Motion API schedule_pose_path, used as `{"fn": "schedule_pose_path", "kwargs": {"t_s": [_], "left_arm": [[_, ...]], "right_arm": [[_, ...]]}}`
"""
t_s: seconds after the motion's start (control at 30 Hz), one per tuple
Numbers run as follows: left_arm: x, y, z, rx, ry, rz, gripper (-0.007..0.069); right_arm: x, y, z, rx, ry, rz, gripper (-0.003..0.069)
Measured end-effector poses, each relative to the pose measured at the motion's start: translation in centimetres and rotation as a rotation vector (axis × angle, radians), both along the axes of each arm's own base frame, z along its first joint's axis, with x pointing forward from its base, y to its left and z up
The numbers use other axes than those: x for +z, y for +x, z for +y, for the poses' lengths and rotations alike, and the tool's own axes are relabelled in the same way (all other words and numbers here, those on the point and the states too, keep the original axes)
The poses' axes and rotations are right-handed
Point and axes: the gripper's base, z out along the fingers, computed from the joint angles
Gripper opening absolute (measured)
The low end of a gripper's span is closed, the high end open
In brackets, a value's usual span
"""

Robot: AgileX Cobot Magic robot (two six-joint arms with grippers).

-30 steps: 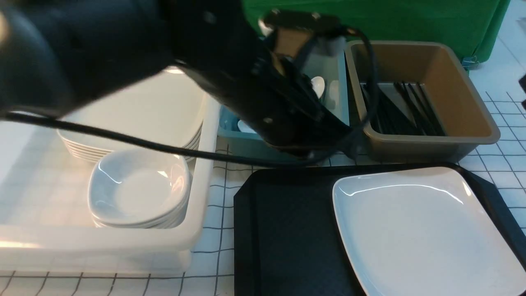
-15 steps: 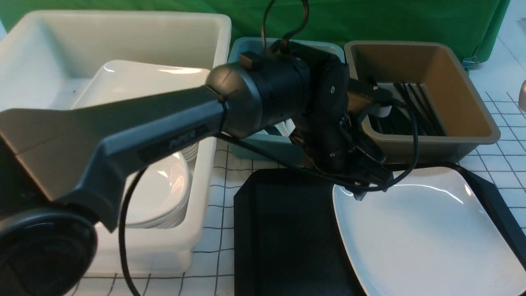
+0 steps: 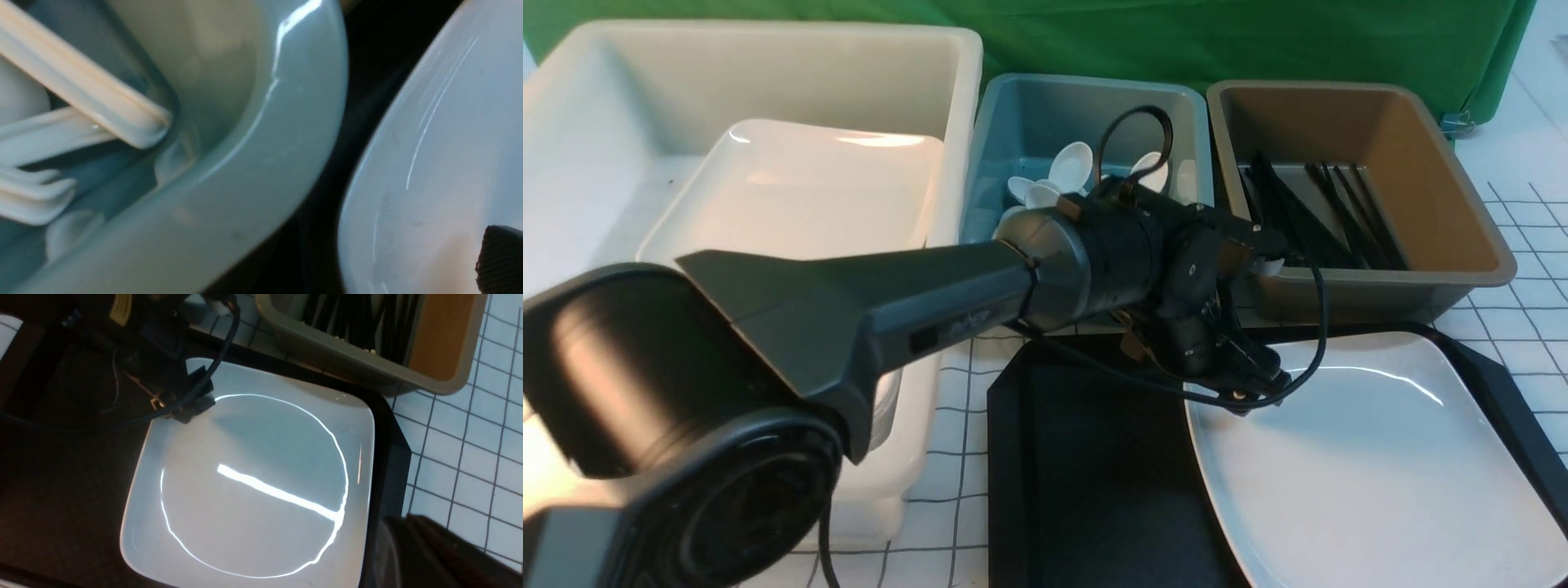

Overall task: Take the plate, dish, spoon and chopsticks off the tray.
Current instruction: Use the left arm to grab a plate from the dinner plate

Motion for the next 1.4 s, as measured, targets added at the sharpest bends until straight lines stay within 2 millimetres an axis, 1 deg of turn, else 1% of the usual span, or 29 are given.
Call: {"fn": "schedule_pose_path", "kwargs": {"t_s": [0.07,0.2,0.27,0.3,0.37,0.4,0.47,0.5,0.67,0.73,0.8,0.83,0.93,0.97,1.0,1.07,1.1,1.13,1.17,1.2,1.27,1.3,1.33,1.37,1.4], "left_arm": [[-0.6,0.1,-0.1,0.014,-0.009,0.008,0.0566],[-0.8,0.3,-0.4,0.023,-0.036,-0.003,0.0561],[-0.8,0.4,-0.5,0.027,-0.046,-0.007,0.0527],[-0.8,0.4,-0.5,0.031,-0.049,-0.006,0.0501],[-0.9,0.4,-0.5,0.045,-0.058,0.002,0.0412],[-0.8,0.4,-0.5,0.056,-0.063,0.004,0.0339],[-0.6,0.6,-0.5,0.071,-0.077,0.003,0.0230],[-0.4,0.7,-0.4,0.083,-0.088,0.008,0.0191],[0.0,0.6,-0.3,0.086,-0.088,0.020,0.0183],[0.5,0.4,-0.1,0.078,-0.079,0.023,0.0179],[1.6,0.2,0.1,0.070,-0.074,0.021,0.0157],[1.8,0.2,0.1,0.070,-0.075,0.018,0.0157],[4.8,-0.2,0.8,0.053,-0.081,-0.017,0.0116],[5.0,-0.3,0.8,0.052,-0.082,-0.019,0.0110],[6.6,-0.5,1.1,0.044,-0.091,-0.040,0.0092],[8.4,-0.9,1.6,0.032,-0.099,-0.062,0.0076],[9.0,-1.0,1.9,0.032,-0.104,-0.068,0.0067],[9.1,-1.0,1.9,0.032,-0.106,-0.071,0.0066],[10.2,-1.2,2.3,0.031,-0.112,-0.079,0.0055],[10.3,-1.2,2.4,0.032,-0.114,-0.081,0.0055],[11.8,-1.5,3.0,0.021,-0.118,-0.100,0.0044],[11.9,-1.5,3.0,0.018,-0.117,-0.100,0.0043],[12.8,-1.8,3.2,0.004,-0.124,-0.115,0.0039],[12.9,-1.8,3.3,0.001,-0.124,-0.117,0.0038],[13.5,-2.1,3.4,-0.011,-0.131,-0.124,0.0036]], "right_arm": [[0.1,-0.1,0.0,0.000,0.003,-0.005,0.0009],[0.1,-0.2,-0.1,0.000,0.004,-0.007,0.0009],[0.1,-0.2,-0.1,0.000,0.004,-0.007,0.0009],[0.1,-0.2,-0.1,0.000,0.004,-0.007,0.0009],[0.1,-0.2,-0.1,0.000,0.004,-0.007,0.0009],[0.1,-0.2,-0.1,0.000,0.004,-0.006,0.0009],[0.1,-0.2,-0.1,0.000,0.004,-0.006,0.0009],[0.1,-0.2,-0.1,0.000,0.004,-0.006,0.0009],[0.1,-0.2,-0.1,0.002,0.003,-0.007,0.0009],[0.1,-0.2,-0.1,0.004,0.001,-0.011,0.0009],[0.2,-0.2,0.0,0.005,0.002,-0.015,0.0009],[0.2,-0.2,0.0,0.005,0.002,-0.015,0.0009],[0.3,-0.1,0.0,0.008,0.004,-0.029,0.0009],[0.3,-0.1,0.0,0.008,0.005,-0.030,0.0009],[0.3,0.0,0.0,0.009,0.006,-0.038,0.0007],[0.4,0.0,0.0,0.010,0.009,-0.048,0.0007],[0.4,0.1,0.0,0.010,0.010,-0.050,0.0007],[0.4,0.1,0.0,0.010,0.010,-0.050,0.0007],[0.4,0.1,0.0,0.010,0.011,-0.054,0.0007],[0.4,0.1,0.0,0.010,0.011,-0.054,0.0007],[0.4,0.1,0.0,0.010,0.011,-0.055,0.0007],[0.4,0.1,0.0,0.010,0.011,-0.055,0.0007],[0.5,0.1,0.1,0.011,0.012,-0.058,0.0007],[0.5,0.1,0.1,0.011,0.012,-0.058,0.0007],[0.5,0.1,0.1,0.011,0.013,-0.061,0.0007]]}}
